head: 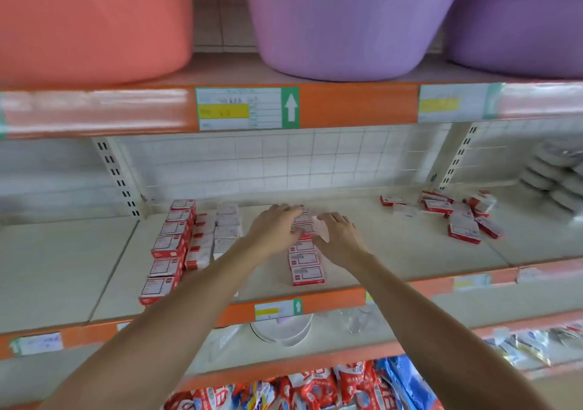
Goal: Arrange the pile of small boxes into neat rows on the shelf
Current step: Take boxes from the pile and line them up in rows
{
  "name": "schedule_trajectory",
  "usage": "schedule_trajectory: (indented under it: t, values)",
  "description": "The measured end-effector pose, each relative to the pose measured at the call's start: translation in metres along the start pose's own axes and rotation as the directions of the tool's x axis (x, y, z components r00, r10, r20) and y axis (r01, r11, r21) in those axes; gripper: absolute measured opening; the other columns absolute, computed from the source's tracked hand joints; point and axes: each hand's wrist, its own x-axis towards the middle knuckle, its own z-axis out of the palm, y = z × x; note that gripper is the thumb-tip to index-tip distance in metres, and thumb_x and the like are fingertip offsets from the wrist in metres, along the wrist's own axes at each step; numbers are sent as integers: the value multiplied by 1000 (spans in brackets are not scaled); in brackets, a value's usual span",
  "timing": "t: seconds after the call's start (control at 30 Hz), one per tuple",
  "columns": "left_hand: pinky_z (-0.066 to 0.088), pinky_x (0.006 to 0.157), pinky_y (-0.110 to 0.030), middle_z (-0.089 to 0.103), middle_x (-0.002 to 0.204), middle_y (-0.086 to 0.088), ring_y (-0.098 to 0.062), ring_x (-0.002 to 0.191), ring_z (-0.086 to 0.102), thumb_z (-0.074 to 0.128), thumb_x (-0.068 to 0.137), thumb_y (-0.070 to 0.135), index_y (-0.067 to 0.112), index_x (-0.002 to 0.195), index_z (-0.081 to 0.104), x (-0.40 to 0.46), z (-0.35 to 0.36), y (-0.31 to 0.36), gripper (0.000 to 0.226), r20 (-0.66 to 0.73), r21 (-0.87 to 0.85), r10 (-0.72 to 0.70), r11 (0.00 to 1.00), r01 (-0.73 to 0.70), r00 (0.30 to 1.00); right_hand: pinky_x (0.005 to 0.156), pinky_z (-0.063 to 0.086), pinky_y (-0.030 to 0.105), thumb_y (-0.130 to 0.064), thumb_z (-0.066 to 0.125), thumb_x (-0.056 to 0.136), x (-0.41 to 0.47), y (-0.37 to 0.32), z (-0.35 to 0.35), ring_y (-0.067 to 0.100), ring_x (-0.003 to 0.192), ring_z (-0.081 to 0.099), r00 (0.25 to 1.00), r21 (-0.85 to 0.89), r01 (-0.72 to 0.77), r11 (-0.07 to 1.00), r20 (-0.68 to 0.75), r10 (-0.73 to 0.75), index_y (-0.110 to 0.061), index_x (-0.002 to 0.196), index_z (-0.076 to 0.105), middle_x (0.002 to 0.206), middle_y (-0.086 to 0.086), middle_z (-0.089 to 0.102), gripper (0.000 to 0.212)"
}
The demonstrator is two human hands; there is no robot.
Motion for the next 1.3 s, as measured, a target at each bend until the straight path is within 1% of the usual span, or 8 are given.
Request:
schedule_trajectory:
  t: [0.1,0.23,0.5,0.67,0.83,1.03,1.17,1.3]
  values:
    - [44,99,-39,55,138,-1,-24,125,49,57,95,36,22,140,49,25,15,30,48,48,-22,48,999,-47,998,109,33,38,-38,58,93,-14,43,-17,25,132,42,996,-2,-88,996,-6,88,-17,141,45,143,3,47,53]
    - [41,105,-40,50,144,-3,-24,131,47,56,97,39,18,142,48,56,36,72,50,62,-26,116,993,-115,991,106,36,37,-35,61,92,-26,93,-38,27,129,45,986,23,-157,987,-61,158,-15,138,48,139,6,50,52]
    - [43,102,-39,54,139,-3,-25,128,48,56,96,42,19,139,50,114,79,149,49,92,-89,124,989,-116,988,104,39,37,-28,60,90,-36,181,-72,29,125,48,955,50,-274,961,-105,278,-12,135,51,135,8,55,49]
    - [43,101,-39,55,140,-2,-25,128,48,54,96,45,21,139,49,143,102,184,49,133,-48,84,996,-79,988,106,39,40,-29,61,90,-31,230,-86,27,127,47,958,46,-266,963,-102,269,-13,137,50,137,7,53,51]
    - [45,99,-39,56,138,-2,-26,126,49,54,96,44,21,134,51,180,116,219,45,114,-40,65,997,-60,991,106,38,42,-27,58,89,-16,279,-108,30,127,45,946,10,-300,954,-126,299,-14,138,48,138,8,52,52]
    - [47,91,-37,62,124,-2,-25,116,55,55,95,39,22,126,57,225,131,277,36,85,-66,95,994,-89,992,108,38,43,-26,58,90,-1,339,-136,32,130,41,931,20,-328,945,-163,327,-12,139,47,139,11,49,53]
    - [51,86,-41,64,118,-2,-25,109,59,54,96,40,21,119,59,250,142,308,30,110,-121,96,989,-82,989,106,35,40,-22,60,87,9,374,-148,31,127,40,919,-1,-353,936,-186,347,-13,131,52,142,9,45,46]
    - [50,85,-39,64,116,-1,-23,107,59,54,97,40,18,117,59,268,153,326,30,130,-99,110,990,-97,985,110,30,41,-26,59,87,19,397,-153,29,130,36,920,-37,-375,926,-135,368,-18,132,48,142,7,43,47]
